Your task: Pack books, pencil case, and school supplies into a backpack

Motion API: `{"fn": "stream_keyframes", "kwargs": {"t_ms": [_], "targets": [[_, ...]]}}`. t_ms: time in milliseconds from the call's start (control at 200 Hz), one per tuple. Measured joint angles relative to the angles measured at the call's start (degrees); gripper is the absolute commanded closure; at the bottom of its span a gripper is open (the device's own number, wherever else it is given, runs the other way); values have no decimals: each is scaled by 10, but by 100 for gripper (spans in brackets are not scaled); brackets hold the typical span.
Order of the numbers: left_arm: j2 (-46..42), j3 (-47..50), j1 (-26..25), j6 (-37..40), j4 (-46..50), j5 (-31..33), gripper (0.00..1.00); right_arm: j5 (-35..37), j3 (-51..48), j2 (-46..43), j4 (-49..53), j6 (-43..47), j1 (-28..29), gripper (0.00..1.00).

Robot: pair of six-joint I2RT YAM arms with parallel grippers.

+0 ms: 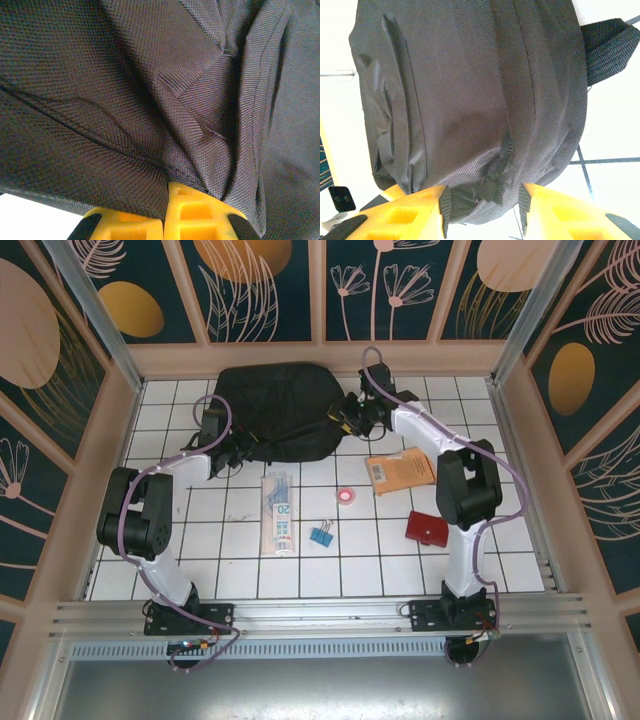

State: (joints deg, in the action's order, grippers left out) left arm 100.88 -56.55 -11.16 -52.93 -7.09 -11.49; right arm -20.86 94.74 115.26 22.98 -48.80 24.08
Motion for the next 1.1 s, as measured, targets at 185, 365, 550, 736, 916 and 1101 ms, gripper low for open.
{"fn": "stream_keyframes", "kwargs": {"t_ms": [185, 365, 550, 736, 916, 1101], "targets": [[0, 0, 0, 0, 0, 0, 100, 0, 0, -3, 0, 0, 0, 58], [0, 0, 0, 0, 0, 0, 100, 0, 0, -3, 0, 0, 0, 63], [0, 0, 0, 0, 0, 0, 100, -1, 2, -1, 0, -2, 0, 69], [0, 0, 0, 0, 0, 0, 100, -2, 27, 24, 5, 0, 0, 69], [0, 0, 0, 0, 0, 0, 100, -3, 27, 37, 5, 1, 0, 79], [0, 0, 0, 2, 0, 1, 100, -2, 28, 37, 10, 4, 0, 100]]}}
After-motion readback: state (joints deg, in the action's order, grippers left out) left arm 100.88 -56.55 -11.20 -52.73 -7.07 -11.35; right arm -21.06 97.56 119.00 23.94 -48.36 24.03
